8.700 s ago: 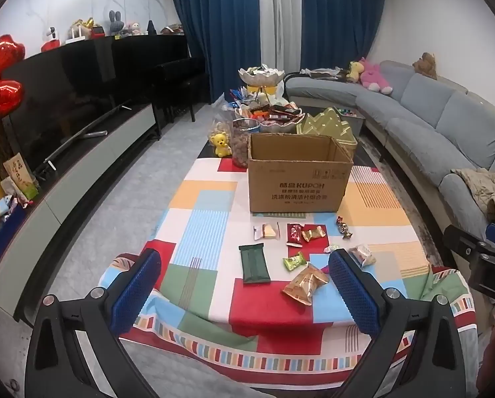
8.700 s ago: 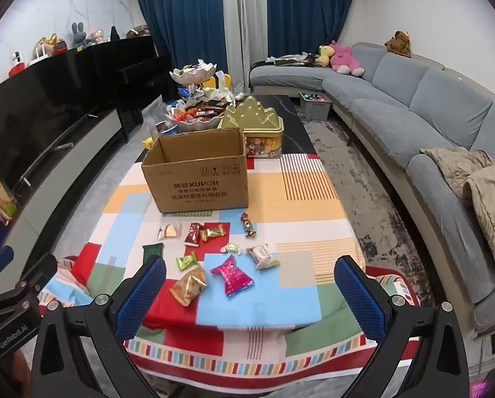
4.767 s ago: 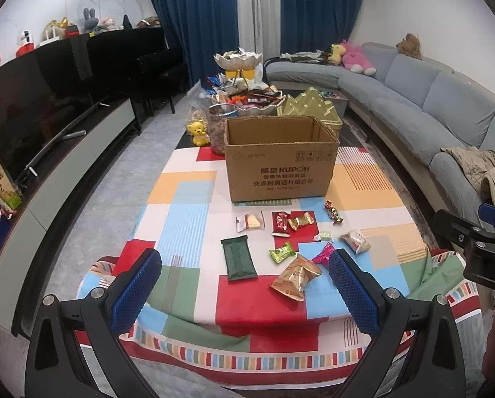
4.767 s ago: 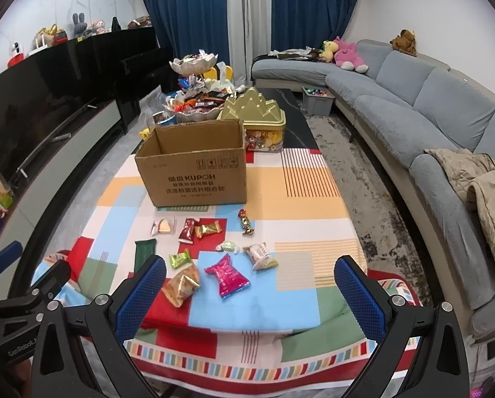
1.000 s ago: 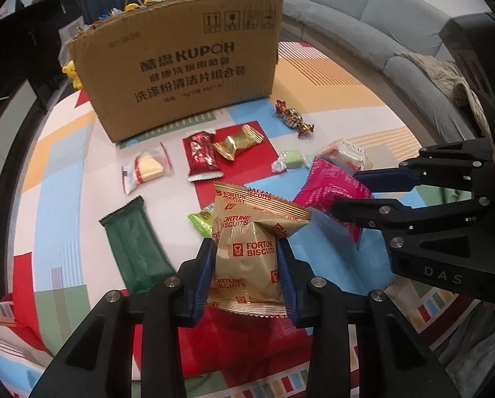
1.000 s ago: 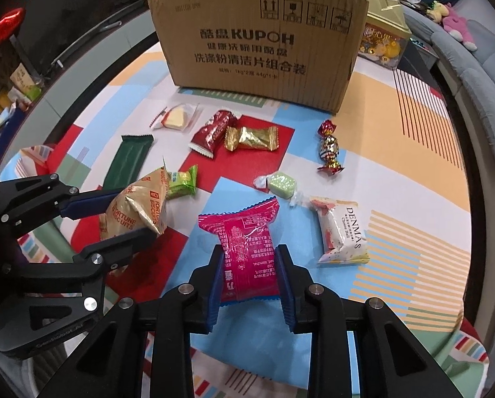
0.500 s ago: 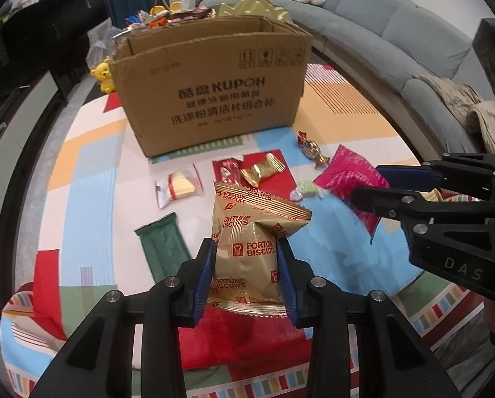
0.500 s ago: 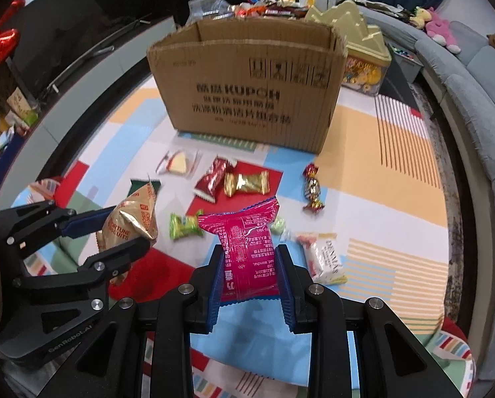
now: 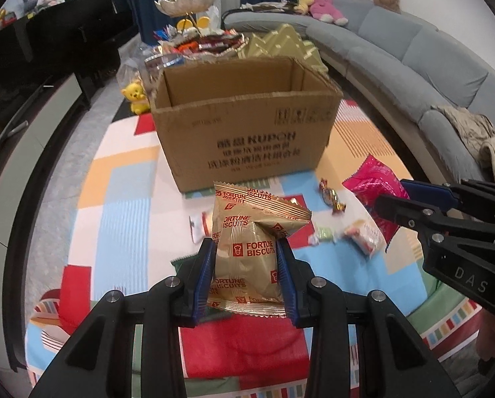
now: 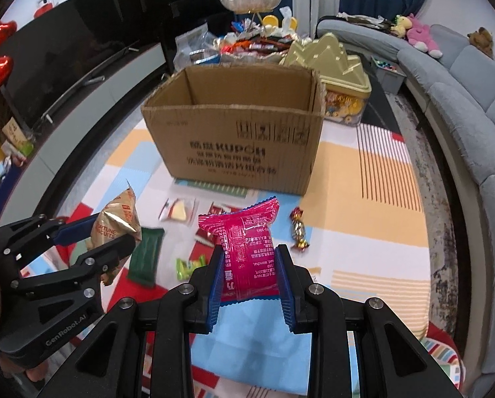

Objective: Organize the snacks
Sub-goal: 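Carry both bags over the cardboard box and open both tools to drop them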

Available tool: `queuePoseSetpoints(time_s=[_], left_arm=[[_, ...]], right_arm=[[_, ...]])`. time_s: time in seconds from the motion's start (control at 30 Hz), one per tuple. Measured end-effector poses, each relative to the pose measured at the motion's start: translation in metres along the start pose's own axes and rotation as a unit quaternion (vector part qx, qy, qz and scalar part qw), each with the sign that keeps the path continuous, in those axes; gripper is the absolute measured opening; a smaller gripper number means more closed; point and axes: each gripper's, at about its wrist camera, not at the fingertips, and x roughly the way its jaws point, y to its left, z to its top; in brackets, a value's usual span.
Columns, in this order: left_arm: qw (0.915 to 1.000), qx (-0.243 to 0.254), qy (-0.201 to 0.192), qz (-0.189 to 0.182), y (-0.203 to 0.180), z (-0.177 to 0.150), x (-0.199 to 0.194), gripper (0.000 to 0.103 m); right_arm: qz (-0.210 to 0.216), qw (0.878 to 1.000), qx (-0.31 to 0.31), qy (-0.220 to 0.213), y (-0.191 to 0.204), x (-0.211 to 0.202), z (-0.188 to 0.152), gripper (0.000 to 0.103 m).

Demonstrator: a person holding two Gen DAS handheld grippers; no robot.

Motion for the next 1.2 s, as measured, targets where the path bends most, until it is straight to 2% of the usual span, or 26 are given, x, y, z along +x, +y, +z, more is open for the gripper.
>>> queuePoseSetpoints(time_s=[0.27,0.7,1.2], left_arm=[[0.9994,-0.015,-0.026,0.015,0.009,0.031,-0.013,0.037],[0.9965,-0.037,-0.065,0.038,0.026,0.081,-0.019,0.037],[0.9920,-0.047,-0.097,0.065,0.036,0.136,-0.005,0.037]], right_arm=[[-0.007,0.999,0.000,-0.036,0.003,-0.012,0.026,0.031],[-0.042,0.995,-0.003,-0.093,0.006,-0.018,0.074,0.031],[-0.062,0.990,0.032,-0.121,-0.008,-0.008,0.130,0.031]])
